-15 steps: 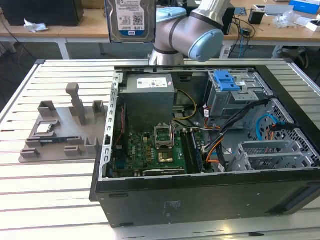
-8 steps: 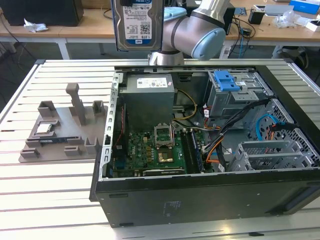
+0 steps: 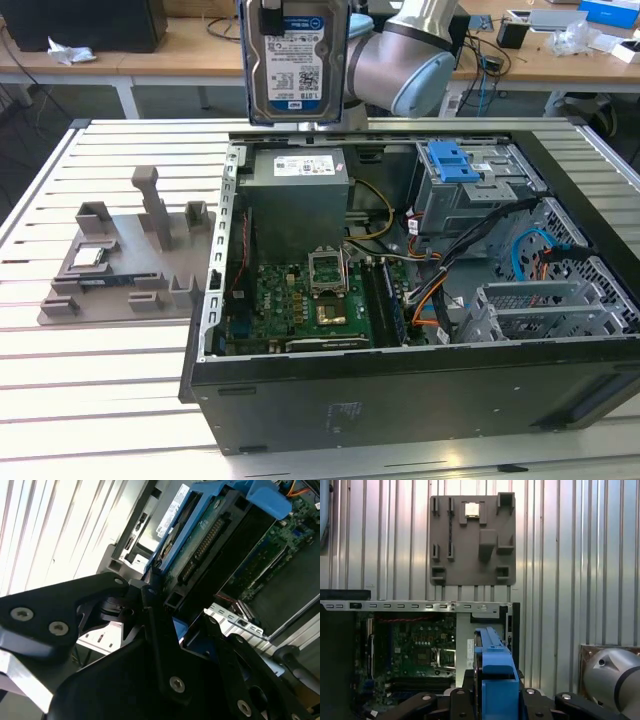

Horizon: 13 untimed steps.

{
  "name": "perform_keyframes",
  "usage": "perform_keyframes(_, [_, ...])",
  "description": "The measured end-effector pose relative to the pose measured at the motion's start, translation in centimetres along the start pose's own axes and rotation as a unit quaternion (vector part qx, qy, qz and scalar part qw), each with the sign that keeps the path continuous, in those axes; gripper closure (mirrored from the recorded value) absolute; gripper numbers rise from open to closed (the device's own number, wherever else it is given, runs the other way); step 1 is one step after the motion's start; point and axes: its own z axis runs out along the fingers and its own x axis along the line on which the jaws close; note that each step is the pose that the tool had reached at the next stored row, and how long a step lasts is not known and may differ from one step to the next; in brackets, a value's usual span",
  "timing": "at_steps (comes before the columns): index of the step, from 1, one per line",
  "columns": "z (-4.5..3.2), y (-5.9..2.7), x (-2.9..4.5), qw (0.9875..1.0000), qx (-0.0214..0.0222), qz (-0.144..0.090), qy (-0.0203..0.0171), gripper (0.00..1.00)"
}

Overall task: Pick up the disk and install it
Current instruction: 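Pick up the disk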

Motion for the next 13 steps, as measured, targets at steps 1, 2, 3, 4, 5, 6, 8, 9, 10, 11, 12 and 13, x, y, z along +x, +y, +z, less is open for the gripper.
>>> perform_keyframes(1, [0.10,-0.22,0.20,1.0000,0.0000,0.000,0.0000,0.63])
perform_keyframes(2, [0.19,-0.42,0.37,1.0000,0.0000,0.000,0.0000,0.63])
perform_keyframes(3, [0.29,-0.65,0.54,1.0000,0.0001,0.000,0.0000,0.63])
perform_keyframes(4, [0.39,-0.88,0.70,1.0000,0.0000,0.000,0.0000,0.63])
perform_keyframes(5, [0.53,-1.20,0.88,1.0000,0.0000,0.000,0.0000,0.63])
perform_keyframes(6, [0.73,-1.67,1.14,1.0000,0.0000,0.000,0.0000,0.63])
perform_keyframes(8, [0.96,-2.22,1.44,1.0000,0.0000,0.000,0.0000,0.63])
perform_keyframes(9, [1.04,-2.41,1.53,1.0000,0.0000,0.000,0.0000,0.63])
perform_keyframes(10, [1.15,-2.67,1.65,1.0000,0.0000,0.000,0.0000,0.63])
perform_keyframes(11, [1.26,-2.92,1.76,1.0000,0.0000,0.000,0.0000,0.63])
perform_keyframes(12, [1.38,-3.18,1.87,1.0000,0.0000,0.000,0.0000,0.63])
perform_keyframes(13, [1.60,-3.74,2.09,1.0000,0.0000,0.000,0.0000,0.63])
